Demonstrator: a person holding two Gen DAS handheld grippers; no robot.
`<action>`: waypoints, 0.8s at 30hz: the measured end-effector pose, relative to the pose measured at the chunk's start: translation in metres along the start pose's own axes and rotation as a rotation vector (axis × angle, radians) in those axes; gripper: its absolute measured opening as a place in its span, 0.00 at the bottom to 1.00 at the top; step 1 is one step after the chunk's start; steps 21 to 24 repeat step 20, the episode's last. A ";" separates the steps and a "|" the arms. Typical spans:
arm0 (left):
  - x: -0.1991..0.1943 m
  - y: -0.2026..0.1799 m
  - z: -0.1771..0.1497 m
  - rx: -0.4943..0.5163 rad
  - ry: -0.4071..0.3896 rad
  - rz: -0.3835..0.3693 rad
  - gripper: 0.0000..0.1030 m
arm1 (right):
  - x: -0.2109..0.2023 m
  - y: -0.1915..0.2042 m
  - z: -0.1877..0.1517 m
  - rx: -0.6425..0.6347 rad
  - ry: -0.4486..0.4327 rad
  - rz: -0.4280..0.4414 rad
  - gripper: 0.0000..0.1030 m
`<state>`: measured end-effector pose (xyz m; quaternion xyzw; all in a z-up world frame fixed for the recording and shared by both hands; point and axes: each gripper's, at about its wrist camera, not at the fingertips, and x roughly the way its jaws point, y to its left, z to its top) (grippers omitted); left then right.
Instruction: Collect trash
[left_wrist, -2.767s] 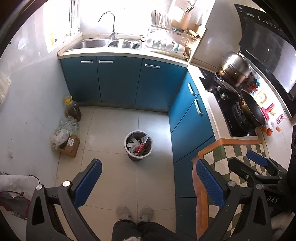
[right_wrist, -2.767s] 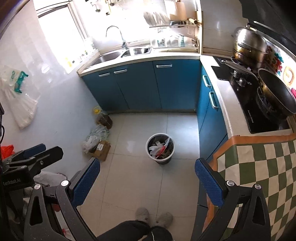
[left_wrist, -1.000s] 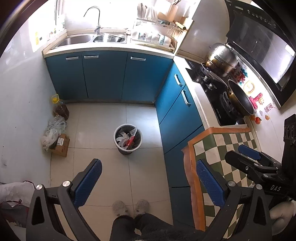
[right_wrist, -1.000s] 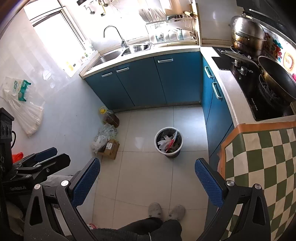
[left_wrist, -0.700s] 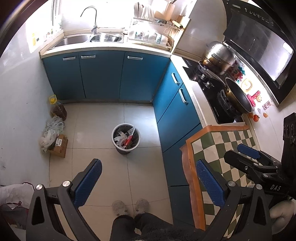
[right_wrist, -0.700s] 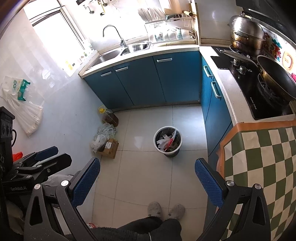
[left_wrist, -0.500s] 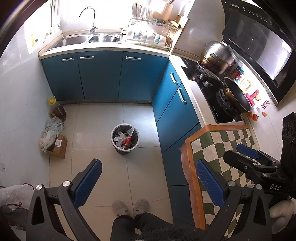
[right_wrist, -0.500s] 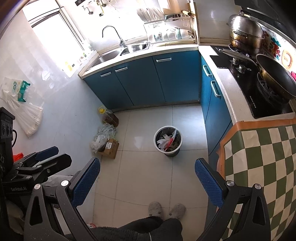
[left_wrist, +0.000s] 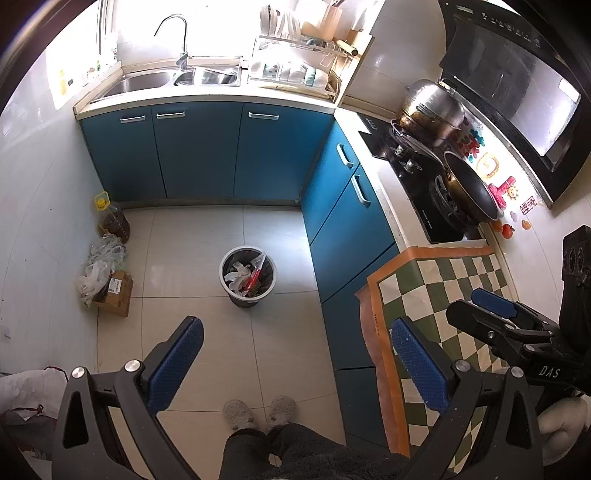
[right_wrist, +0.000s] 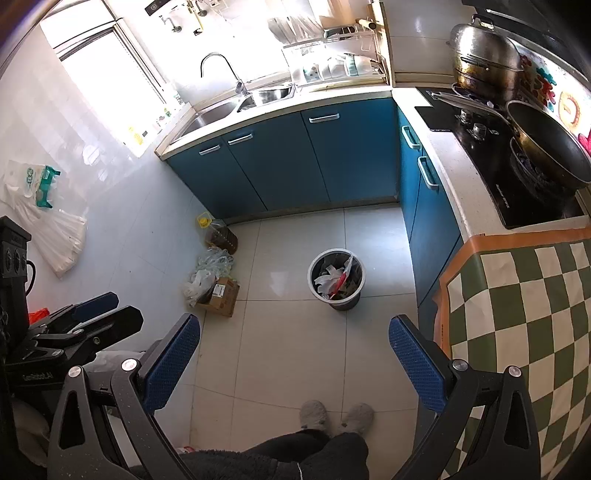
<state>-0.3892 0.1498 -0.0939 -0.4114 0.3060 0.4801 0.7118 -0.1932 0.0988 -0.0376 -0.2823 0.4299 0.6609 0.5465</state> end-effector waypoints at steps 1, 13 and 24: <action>0.000 0.000 0.000 -0.001 0.000 -0.002 1.00 | 0.000 -0.001 0.000 0.000 -0.001 -0.001 1.00; 0.001 -0.002 -0.001 0.003 0.003 -0.001 1.00 | -0.003 -0.005 -0.003 0.006 -0.002 -0.001 1.00; 0.003 -0.007 -0.002 0.013 -0.005 0.003 1.00 | -0.003 -0.006 -0.003 0.006 -0.002 -0.001 1.00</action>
